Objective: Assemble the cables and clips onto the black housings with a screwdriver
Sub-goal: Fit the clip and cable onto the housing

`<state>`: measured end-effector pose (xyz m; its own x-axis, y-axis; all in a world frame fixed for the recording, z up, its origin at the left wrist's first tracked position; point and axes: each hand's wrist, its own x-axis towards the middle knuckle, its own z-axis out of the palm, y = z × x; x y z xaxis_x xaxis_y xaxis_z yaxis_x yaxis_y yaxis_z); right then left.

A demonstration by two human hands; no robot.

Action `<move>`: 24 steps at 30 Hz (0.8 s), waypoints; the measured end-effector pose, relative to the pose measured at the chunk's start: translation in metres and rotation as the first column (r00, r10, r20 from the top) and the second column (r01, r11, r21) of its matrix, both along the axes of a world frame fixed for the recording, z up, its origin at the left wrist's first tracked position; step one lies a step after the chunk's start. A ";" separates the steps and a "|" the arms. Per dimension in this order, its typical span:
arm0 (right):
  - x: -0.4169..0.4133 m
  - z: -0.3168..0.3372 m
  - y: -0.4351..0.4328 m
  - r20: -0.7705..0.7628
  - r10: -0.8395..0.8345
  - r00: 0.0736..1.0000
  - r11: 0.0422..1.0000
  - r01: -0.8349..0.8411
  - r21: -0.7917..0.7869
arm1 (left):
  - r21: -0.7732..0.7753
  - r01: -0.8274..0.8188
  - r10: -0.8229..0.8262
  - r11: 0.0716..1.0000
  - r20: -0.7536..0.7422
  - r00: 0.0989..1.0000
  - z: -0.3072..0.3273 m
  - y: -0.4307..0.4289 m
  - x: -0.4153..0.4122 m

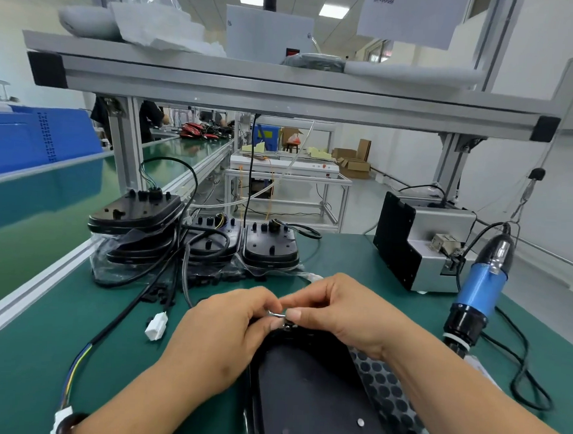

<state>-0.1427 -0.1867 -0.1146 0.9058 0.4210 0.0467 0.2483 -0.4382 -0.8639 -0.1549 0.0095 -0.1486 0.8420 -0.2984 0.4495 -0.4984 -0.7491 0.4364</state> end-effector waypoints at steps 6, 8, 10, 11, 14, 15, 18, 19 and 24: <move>-0.001 0.000 0.000 0.106 0.019 0.994 0.982 0.002 -0.187 | 0.083 0.001 -0.011 0.997 0.120 0.993 0.010 -0.002 -0.007; -0.002 0.000 0.002 0.133 0.079 0.988 0.958 -0.038 -0.284 | 0.075 0.027 -0.033 0.997 0.073 0.997 0.014 -0.001 -0.007; -0.001 0.002 0.002 0.186 0.138 0.973 0.912 -0.051 -0.407 | 0.030 0.092 -0.091 0.995 -0.048 0.995 0.015 -0.002 -0.004; 0.000 0.003 0.003 0.218 0.164 0.962 0.891 -0.049 -0.452 | 0.022 0.119 -0.117 0.993 -0.094 0.989 0.016 -0.003 -0.003; -0.001 0.004 0.002 0.234 0.142 0.962 0.893 -0.022 -0.450 | 0.015 0.155 -0.152 0.988 -0.140 0.978 0.018 -0.008 -0.001; -0.002 0.007 -0.002 0.207 0.100 0.973 0.911 -0.006 -0.412 | -0.018 0.155 -0.156 0.988 -0.153 0.976 0.017 -0.009 0.000; -0.003 0.031 -0.035 0.153 -0.098 0.983 0.975 0.126 -0.182 | -0.146 0.143 -0.174 0.979 -0.228 0.958 0.014 -0.009 0.004; -0.001 0.043 -0.052 0.163 -0.222 0.961 0.970 0.235 -0.064 | -0.166 0.141 -0.180 0.976 -0.254 0.950 0.013 -0.009 0.005; 0.009 0.069 -0.106 0.358 -0.421 0.833 0.737 0.545 -0.400 | -0.203 0.153 -0.207 0.967 -0.279 0.938 0.009 -0.008 0.010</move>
<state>-0.1337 -0.2922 -0.0459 0.9796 -0.0467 0.1956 0.0506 -0.8841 -0.4645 -0.1448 0.0020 -0.1394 0.8842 -0.3962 0.2475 -0.4458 -0.5570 0.7007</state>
